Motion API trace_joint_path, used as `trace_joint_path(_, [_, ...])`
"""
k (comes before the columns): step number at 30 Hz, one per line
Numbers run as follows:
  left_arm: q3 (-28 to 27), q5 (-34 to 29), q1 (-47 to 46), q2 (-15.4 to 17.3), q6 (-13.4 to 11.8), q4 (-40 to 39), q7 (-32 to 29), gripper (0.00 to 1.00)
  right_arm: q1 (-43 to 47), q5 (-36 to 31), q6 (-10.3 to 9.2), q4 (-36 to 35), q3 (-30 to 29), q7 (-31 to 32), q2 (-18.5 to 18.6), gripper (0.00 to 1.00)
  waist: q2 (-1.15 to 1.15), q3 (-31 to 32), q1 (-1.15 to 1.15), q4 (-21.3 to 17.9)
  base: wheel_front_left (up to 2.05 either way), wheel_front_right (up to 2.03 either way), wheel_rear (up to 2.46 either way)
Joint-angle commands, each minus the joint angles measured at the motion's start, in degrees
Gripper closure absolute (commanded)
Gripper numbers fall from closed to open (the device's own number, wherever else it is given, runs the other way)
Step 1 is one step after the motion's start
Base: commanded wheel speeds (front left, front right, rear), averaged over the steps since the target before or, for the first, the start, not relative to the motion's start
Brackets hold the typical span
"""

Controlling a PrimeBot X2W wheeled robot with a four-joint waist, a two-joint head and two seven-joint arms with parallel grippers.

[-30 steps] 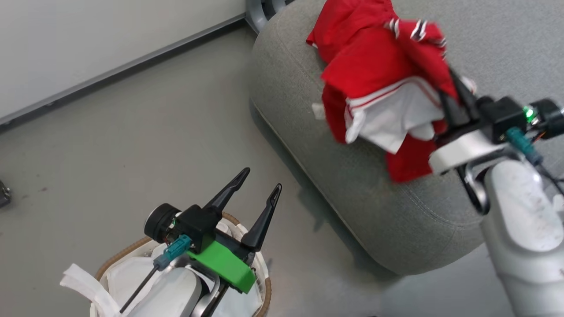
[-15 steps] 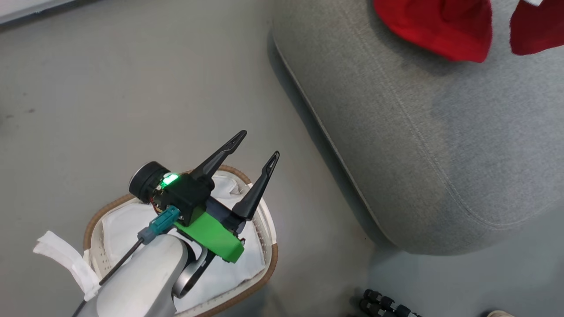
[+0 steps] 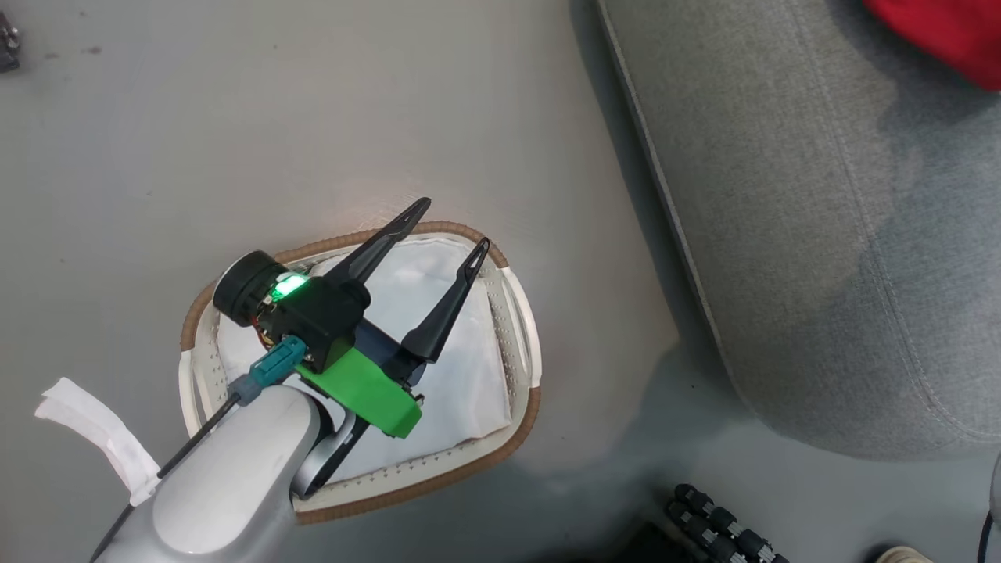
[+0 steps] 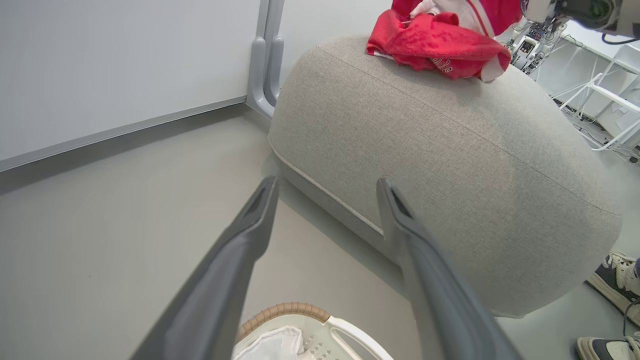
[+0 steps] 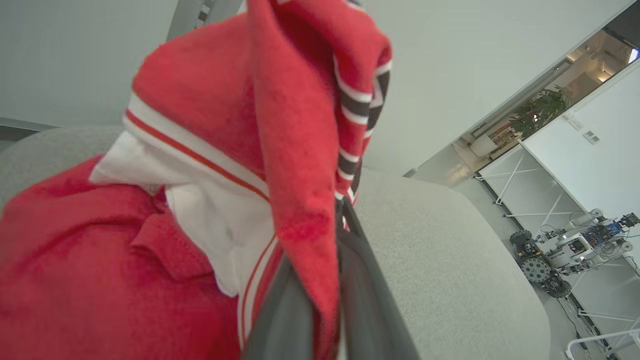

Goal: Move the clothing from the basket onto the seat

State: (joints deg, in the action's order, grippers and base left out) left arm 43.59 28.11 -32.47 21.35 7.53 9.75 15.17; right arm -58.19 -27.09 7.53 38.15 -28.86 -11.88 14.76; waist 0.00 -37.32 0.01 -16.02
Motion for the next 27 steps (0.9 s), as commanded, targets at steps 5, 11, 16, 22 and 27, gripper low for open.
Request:
trace_joint_path(5, [-0.76, 0.08, -0.48, 0.47, -0.08, 0.56, -0.05, 0.0, 3.71, -2.09, -0.08, 1.3, -5.31, -1.99, -2.41, 0.61, 0.0, -0.38, -0.01, 0.74, 0.0, 0.0, 0.0])
trace_joint_path(11, [-1.06, 0.25, 1.45, -0.79, -0.08, 1.15, -0.05, 0.0, 7.62, -1.67, -0.08, 0.7, -7.44, -3.28, -5.01, 0.0, 0.0, 3.37, -0.01, -0.8, 0.0, 0.0, 0.0])
trace_joint_path(16, [-2.2, -0.32, 3.13, -1.74, -0.08, 1.52, -0.05, 0.0, 11.87, 1.34, -0.08, -3.23, -4.45, -3.35, -6.87, 0.0, 0.0, 7.57, -0.01, -2.41, 0.0, 0.0, 0.0])
trace_joint_path(22, [-3.46, -0.38, 5.3, -3.64, -0.08, 2.2, -0.05, 0.0, 16.64, 6.86, -0.08, -6.89, 0.31, -3.37, -7.76, 0.0, 0.0, 12.53, -0.01, -3.26, 0.0, 0.0, 0.0])
trace_joint_path(27, [-4.31, -0.5, 7.55, -5.45, -0.08, 2.95, -0.05, 0.0, 20.45, 10.81, -0.08, -8.82, 5.26, -3.38, -7.84, 0.0, 0.0, 16.49, -0.01, -2.72, 0.0, 0.0, 0.0])
